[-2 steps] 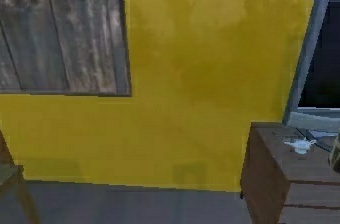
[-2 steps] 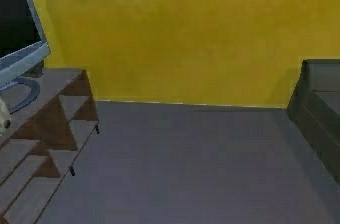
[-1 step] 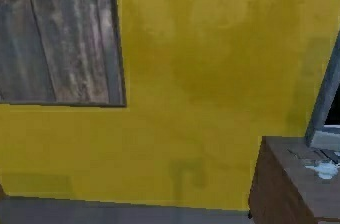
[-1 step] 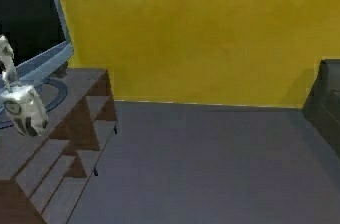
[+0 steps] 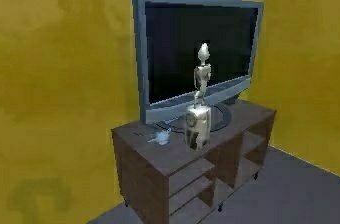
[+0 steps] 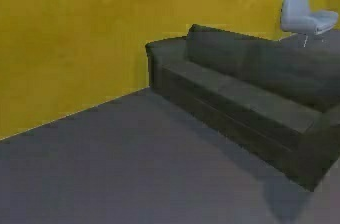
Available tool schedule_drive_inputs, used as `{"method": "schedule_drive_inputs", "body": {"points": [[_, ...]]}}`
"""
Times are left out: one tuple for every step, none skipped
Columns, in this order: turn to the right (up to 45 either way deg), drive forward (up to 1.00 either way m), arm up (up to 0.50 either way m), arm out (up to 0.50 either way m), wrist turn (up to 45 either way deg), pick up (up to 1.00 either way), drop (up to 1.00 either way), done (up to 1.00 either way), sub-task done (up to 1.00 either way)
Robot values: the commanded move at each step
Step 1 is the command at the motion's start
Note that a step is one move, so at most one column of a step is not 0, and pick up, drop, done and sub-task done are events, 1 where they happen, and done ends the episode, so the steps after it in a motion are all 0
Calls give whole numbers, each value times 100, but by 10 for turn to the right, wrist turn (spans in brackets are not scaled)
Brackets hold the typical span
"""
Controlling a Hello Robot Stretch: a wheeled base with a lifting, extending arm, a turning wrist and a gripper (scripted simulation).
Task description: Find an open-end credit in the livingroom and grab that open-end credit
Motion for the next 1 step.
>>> {"method": "schedule_drive_inputs", "body": {"points": [[450, 0, 0, 0, 0, 0, 0, 0, 0]]}}
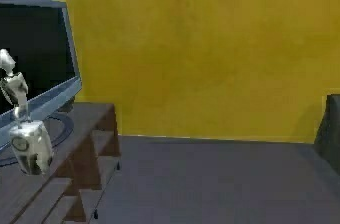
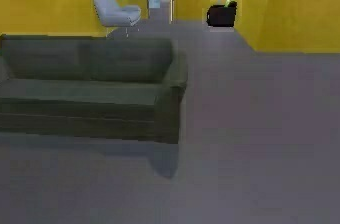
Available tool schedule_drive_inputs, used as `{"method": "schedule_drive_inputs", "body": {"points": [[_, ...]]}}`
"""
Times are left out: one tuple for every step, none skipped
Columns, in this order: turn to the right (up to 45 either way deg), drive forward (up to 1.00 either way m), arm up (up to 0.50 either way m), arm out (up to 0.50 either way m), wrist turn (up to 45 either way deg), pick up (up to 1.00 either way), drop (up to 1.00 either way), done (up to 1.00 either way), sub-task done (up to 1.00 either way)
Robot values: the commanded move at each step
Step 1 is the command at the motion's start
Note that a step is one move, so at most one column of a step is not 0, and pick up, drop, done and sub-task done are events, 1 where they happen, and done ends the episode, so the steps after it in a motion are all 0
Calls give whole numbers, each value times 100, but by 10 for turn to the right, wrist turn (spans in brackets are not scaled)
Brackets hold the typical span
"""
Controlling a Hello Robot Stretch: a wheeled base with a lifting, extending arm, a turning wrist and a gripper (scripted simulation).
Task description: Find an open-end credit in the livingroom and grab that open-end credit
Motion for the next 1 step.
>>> {"method": "schedule_drive_inputs", "body": {"points": [[390, 0, 0, 0, 0, 0, 0, 0, 0]]}}
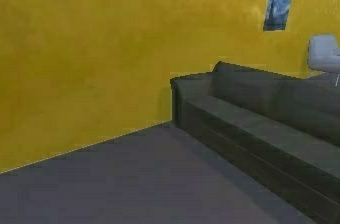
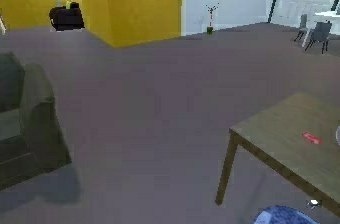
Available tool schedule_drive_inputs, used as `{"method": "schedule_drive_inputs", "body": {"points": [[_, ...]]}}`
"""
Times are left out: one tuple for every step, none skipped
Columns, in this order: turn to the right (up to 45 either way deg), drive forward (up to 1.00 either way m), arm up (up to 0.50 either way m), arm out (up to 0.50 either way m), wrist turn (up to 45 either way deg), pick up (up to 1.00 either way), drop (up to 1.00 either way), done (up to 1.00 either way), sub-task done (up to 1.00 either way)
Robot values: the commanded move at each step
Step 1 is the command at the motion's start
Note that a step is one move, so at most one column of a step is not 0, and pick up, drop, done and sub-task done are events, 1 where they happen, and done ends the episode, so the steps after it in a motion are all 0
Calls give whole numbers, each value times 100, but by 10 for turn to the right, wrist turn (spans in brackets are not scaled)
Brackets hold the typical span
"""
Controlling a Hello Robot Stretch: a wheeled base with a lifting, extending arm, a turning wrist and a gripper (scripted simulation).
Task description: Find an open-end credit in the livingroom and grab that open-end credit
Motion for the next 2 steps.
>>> {"method": "schedule_drive_inputs", "body": {"points": [[0, 10, 0, 0, 0, 0, 0, 0, 0], [450, 0, 0, 0, 0, 0, 0, 0, 0]]}}
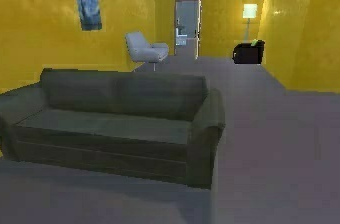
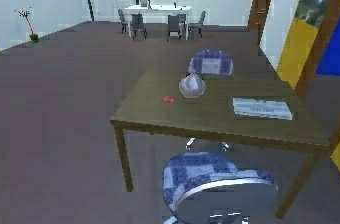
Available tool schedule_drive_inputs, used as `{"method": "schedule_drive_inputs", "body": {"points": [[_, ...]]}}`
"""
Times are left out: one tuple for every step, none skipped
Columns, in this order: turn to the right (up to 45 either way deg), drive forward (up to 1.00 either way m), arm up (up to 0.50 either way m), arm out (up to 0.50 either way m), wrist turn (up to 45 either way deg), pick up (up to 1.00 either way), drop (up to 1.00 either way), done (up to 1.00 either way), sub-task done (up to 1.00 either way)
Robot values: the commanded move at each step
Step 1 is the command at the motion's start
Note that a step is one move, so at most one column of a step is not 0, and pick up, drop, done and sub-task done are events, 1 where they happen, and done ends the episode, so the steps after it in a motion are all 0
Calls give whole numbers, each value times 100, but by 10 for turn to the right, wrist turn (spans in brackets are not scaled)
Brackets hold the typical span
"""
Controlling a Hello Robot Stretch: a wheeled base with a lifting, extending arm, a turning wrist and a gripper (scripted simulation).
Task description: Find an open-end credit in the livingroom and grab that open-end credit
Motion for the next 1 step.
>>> {"method": "schedule_drive_inputs", "body": {"points": [[240, 0, 0, 0, 0, 0, 0, 0, 0]]}}
